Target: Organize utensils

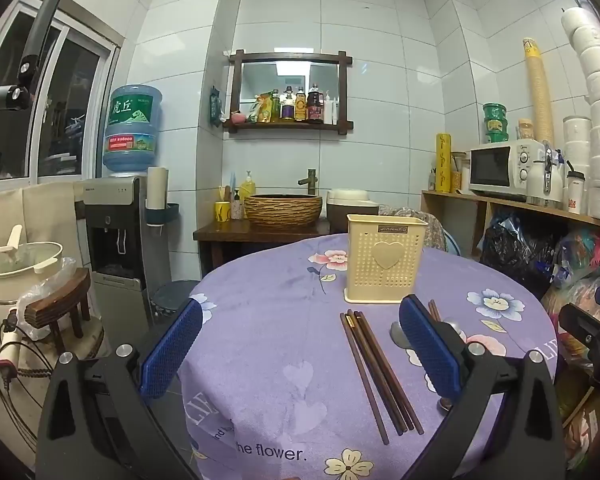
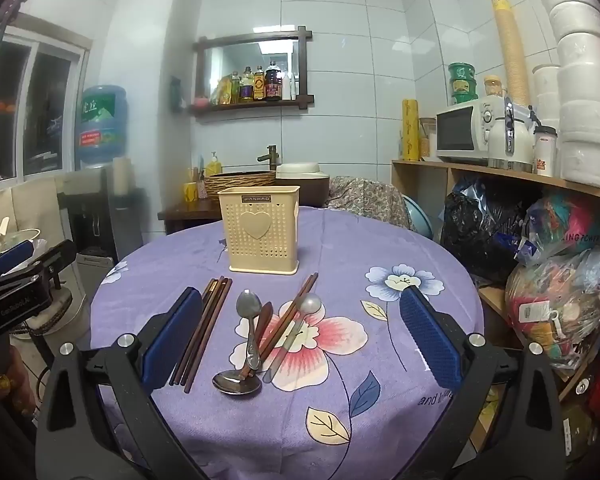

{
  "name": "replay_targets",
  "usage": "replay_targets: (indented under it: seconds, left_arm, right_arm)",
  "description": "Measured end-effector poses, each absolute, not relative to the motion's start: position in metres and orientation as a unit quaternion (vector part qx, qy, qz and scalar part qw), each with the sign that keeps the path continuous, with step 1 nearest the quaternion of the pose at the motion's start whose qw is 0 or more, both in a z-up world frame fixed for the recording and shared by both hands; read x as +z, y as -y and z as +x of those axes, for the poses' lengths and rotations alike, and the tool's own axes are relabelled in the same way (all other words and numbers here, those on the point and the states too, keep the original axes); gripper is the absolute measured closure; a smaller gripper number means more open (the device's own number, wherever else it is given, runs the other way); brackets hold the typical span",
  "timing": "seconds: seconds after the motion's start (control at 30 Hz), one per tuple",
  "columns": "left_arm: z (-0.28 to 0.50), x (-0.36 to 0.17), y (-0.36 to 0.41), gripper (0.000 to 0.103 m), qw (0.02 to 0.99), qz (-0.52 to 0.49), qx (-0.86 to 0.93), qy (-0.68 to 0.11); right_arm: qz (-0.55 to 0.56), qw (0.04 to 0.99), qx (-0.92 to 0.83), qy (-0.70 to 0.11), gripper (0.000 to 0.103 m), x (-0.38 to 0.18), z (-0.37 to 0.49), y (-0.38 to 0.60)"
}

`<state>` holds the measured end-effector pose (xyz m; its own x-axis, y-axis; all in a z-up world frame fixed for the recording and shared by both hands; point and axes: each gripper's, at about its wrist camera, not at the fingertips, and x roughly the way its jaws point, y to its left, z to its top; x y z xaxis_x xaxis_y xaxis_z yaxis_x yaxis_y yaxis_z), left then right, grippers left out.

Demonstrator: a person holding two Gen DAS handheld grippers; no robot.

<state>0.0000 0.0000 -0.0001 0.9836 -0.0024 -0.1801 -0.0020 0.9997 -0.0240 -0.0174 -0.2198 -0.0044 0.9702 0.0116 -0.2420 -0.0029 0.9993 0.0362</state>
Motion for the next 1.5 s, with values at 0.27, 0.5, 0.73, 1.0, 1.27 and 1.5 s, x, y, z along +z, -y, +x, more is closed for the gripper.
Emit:
replay_targets:
  seconds: [0.27, 0.5, 0.73, 1.0, 1.27, 1.5]
  left_arm:
    - [0.0042, -0.0021, 0.0027, 0.005, 0.996, -0.004, -0.003, -0.091]
    - [-0.0008, -0.0001, 0.0004, 0.005, 0.996, -0.003, -0.001, -0.089]
    - [-0.0001, 0.0005, 0.0019, 0.005, 0.996, 0.0, 0.001, -0.09]
    - [0.0001, 0.0007, 0.001, 0.005, 0.996, 0.001, 0.0, -0.091]
    - [0.0011, 0.0002, 0.0008, 0.005, 0.996, 0.003, 0.001, -0.092]
    - [0.0012, 0.0, 0.0013, 0.005, 0.996, 0.003, 0.001, -0.092]
  right_arm:
    - [0.018, 0.992, 0.003, -0.126, 0.005, -0.0053, -0.0177, 0.22]
    - [0.017, 0.992, 0.003, -0.125, 0.005, -0.0088, -0.0134, 0.2175]
    - [0.018, 0.992, 0.004, -0.126, 0.005, -0.006, -0.0164, 0.2195]
    - [0.018, 0.992, 0.004, -0.128, 0.005, -0.008, -0.0155, 0.2202]
    - [0.019, 0.991, 0.004, -0.129, 0.005, -0.008, -0.0154, 0.2204]
    - [0.021, 0.991, 0.002, -0.129, 0.005, -0.0096, -0.0155, 0.2219]
